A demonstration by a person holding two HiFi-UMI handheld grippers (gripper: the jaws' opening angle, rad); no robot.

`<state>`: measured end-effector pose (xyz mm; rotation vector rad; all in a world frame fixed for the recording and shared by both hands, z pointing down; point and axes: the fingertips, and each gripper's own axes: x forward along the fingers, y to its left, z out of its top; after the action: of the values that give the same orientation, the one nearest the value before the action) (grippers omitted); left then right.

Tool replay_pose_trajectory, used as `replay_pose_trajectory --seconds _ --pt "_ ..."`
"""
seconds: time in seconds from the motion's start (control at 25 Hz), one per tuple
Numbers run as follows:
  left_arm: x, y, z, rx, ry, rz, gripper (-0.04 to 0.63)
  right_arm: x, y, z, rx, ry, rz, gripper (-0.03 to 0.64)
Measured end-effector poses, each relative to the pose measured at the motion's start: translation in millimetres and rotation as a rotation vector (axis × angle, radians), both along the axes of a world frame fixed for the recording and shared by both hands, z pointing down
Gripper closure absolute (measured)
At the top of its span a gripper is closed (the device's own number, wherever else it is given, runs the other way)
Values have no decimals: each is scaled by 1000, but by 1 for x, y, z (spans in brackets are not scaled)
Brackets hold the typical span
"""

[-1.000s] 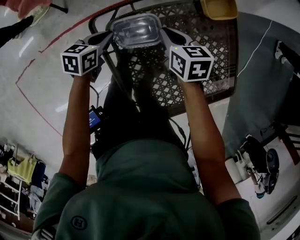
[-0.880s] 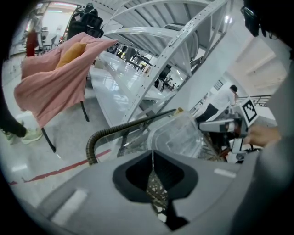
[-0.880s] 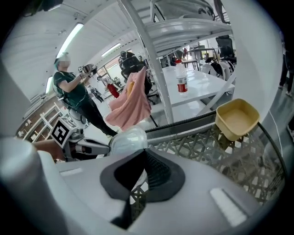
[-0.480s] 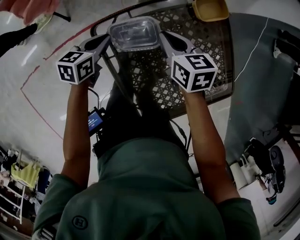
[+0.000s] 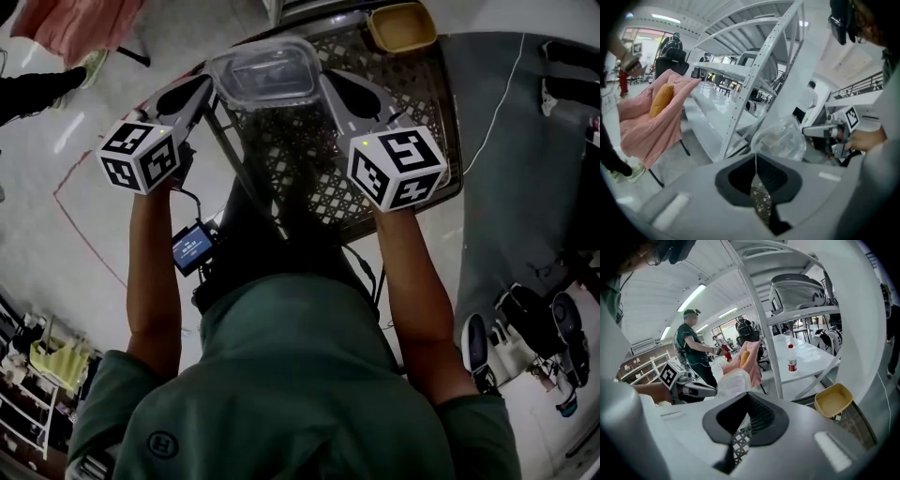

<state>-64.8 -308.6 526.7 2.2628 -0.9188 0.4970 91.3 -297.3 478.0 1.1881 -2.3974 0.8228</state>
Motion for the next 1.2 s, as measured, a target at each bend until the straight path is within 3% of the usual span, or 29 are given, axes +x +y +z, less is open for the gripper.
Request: replay_pose_trajectory --seconds 0.72,1.0,1.2 --pt "4 17 -162 297 -11 32 584 5 30 -149 301 -30 -4 612" --pt "0 39 -186 376 -22 54 584 2 57 -166 366 -39 10 612" --pt "-3 73 -229 438 -35 71 584 -1 93 -204 416 -48 14 612"
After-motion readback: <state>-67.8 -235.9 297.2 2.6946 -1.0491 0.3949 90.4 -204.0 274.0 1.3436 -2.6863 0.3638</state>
